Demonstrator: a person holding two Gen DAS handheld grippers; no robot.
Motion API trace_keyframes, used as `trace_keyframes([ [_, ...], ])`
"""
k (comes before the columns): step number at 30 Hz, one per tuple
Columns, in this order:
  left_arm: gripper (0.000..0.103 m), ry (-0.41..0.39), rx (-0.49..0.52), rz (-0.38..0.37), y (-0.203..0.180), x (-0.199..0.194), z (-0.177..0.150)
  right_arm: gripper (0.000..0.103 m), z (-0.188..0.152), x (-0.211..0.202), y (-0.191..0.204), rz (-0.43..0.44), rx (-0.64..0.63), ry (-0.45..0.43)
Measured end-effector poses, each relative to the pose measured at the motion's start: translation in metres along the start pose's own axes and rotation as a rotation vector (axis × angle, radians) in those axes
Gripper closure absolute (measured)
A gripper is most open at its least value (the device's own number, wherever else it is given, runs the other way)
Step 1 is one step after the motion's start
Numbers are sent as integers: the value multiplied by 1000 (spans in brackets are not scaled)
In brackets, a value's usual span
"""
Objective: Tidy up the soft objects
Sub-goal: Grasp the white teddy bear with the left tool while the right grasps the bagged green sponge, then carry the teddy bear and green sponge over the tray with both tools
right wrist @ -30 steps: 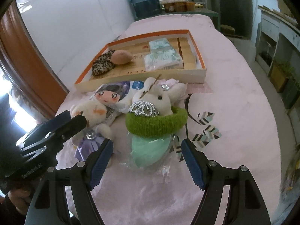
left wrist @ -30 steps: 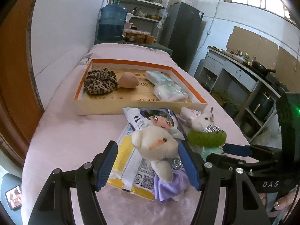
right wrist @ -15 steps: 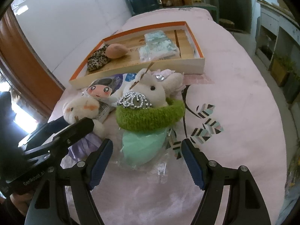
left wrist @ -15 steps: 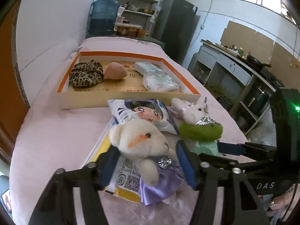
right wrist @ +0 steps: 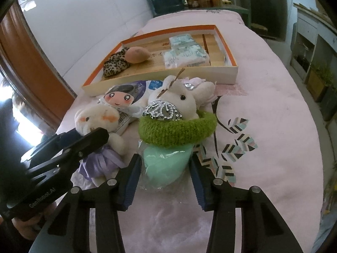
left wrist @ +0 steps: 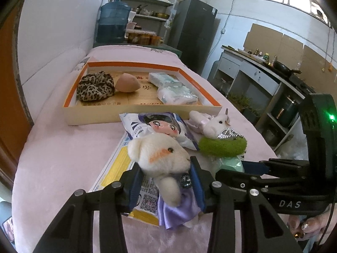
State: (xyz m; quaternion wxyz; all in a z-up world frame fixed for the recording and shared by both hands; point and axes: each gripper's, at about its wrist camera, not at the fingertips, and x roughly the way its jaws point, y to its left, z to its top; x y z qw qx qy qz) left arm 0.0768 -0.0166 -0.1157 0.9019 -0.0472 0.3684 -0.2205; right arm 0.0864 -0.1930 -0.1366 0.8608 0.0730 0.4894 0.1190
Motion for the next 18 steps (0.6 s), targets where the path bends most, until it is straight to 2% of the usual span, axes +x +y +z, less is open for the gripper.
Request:
trace_keyframes([
  [18, 61, -52, 13, -4, -5, -29, 1, 57, -8, -20, 16, 11, -39, -21],
])
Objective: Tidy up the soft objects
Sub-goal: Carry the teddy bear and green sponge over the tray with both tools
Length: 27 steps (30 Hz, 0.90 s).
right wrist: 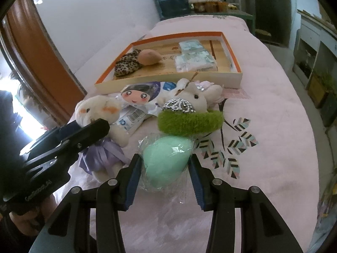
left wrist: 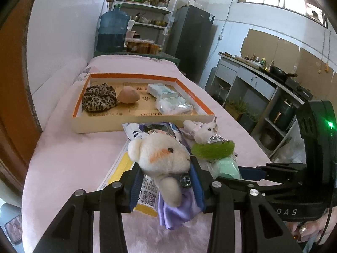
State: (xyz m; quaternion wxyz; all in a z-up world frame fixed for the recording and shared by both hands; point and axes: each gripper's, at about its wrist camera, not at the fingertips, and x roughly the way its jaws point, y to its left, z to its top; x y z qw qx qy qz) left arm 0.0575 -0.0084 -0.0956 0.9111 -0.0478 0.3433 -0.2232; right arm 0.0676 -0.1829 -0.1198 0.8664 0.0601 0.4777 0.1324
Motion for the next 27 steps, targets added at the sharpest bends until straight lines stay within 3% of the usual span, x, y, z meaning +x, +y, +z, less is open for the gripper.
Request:
trace_keyframes([
  [8, 61, -34, 5, 13, -2, -20, 3, 56, -2, -21, 15, 14, -27, -38],
  [27, 61, -91, -18, 156, 9, -52, 31, 56, 24, -47, 42, 27, -103, -124],
])
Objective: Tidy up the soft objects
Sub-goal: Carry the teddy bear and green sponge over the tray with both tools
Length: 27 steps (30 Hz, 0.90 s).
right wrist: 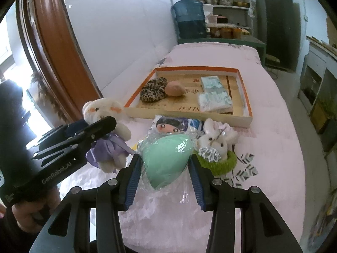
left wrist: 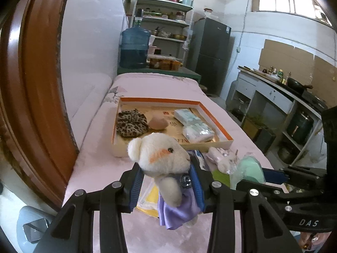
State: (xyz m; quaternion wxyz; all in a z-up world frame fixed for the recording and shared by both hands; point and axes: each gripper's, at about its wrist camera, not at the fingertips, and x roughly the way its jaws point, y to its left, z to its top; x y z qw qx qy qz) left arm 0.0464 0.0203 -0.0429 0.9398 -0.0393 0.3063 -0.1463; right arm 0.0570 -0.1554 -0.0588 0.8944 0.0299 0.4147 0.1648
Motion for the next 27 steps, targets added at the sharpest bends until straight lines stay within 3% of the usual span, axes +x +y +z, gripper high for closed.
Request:
trace_keyframes([
  [15, 61, -16, -25, 52, 14, 17, 30, 56, 33, 20, -4, 16, -10, -23],
  [27, 61, -17, -40, 42, 18, 40, 47, 56, 54, 45, -12, 18, -5, -14],
])
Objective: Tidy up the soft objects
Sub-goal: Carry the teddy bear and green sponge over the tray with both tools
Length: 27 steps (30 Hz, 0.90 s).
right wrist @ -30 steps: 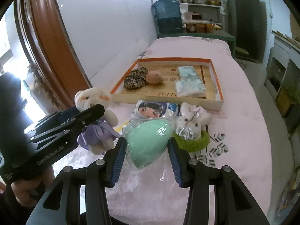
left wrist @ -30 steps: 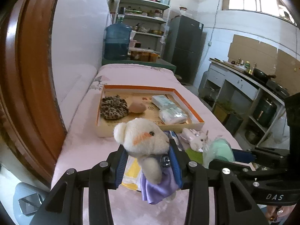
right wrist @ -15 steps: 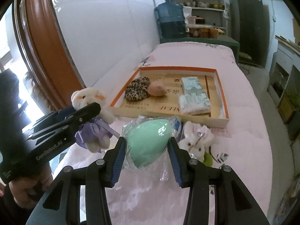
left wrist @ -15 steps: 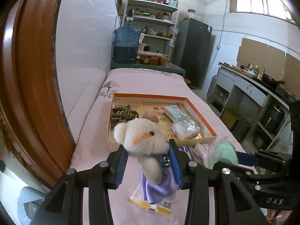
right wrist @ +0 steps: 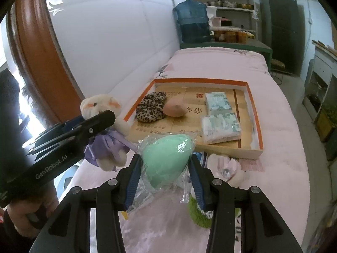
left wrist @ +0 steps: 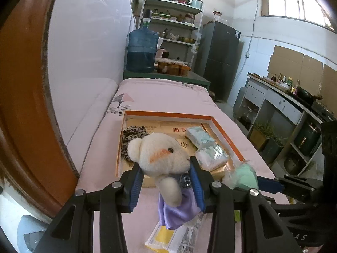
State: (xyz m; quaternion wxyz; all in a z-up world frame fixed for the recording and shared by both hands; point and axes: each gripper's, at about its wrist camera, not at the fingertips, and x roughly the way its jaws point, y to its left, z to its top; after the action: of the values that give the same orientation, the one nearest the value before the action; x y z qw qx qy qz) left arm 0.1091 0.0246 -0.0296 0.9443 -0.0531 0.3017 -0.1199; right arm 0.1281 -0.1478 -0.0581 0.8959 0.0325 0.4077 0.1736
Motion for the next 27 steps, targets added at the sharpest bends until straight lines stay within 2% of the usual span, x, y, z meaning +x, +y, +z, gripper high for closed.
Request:
trace_keyframes([
  [27, 61, 44, -39, 8, 25, 55, 18, 56, 39, 51, -24, -11, 28, 12],
])
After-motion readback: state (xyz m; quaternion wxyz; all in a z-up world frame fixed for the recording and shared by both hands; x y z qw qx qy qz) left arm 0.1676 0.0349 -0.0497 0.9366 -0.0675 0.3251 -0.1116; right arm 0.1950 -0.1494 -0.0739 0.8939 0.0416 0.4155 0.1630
